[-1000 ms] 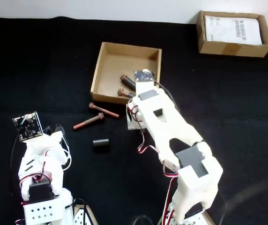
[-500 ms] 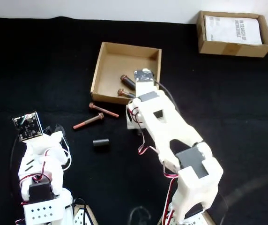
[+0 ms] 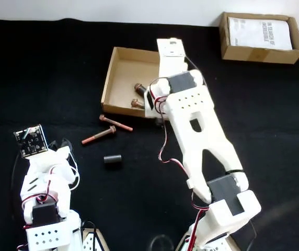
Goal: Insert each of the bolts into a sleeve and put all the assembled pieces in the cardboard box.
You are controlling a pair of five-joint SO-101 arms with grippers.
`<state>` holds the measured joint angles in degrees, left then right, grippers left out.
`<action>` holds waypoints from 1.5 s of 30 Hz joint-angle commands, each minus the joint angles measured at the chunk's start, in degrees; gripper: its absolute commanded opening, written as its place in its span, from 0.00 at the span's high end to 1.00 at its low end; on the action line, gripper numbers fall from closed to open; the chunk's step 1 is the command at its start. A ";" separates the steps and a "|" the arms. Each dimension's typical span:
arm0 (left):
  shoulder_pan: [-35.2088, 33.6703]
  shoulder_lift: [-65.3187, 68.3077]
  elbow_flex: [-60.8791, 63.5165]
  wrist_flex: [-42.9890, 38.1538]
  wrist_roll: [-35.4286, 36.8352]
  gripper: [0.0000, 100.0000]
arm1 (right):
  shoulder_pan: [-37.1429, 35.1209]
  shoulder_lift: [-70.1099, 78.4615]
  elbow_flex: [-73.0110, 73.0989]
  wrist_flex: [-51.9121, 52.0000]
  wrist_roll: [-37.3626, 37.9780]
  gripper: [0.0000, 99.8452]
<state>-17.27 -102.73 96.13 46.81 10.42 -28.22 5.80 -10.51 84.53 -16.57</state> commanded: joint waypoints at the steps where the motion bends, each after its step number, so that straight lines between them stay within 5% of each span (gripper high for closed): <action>1: -0.22 -0.92 1.01 0.18 0.18 0.90 | 0.66 -7.16 -6.37 5.23 0.09 0.99; 12: -0.13 -0.92 1.01 1.41 0.26 0.90 | 0.84 -24.84 -8.04 16.57 0.09 0.99; 21: 1.19 -0.92 -1.01 2.29 -0.09 0.90 | 3.56 -46.90 19.56 15.69 0.18 0.99; 29: 9.36 -0.84 -14.90 16.62 -3.34 0.90 | 3.65 -69.85 46.64 4.35 0.18 0.99; 36: 12.62 4.18 -21.67 20.22 -7.56 0.90 | 3.91 -85.58 60.53 -9.01 2.73 0.99; 45: 12.97 35.65 -47.87 21.27 -3.25 0.90 | 20.44 -94.64 74.07 -28.88 14.59 0.99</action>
<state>-5.23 -77.85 59.47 67.03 4.26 -12.57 -86.95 61.76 60.53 -4.53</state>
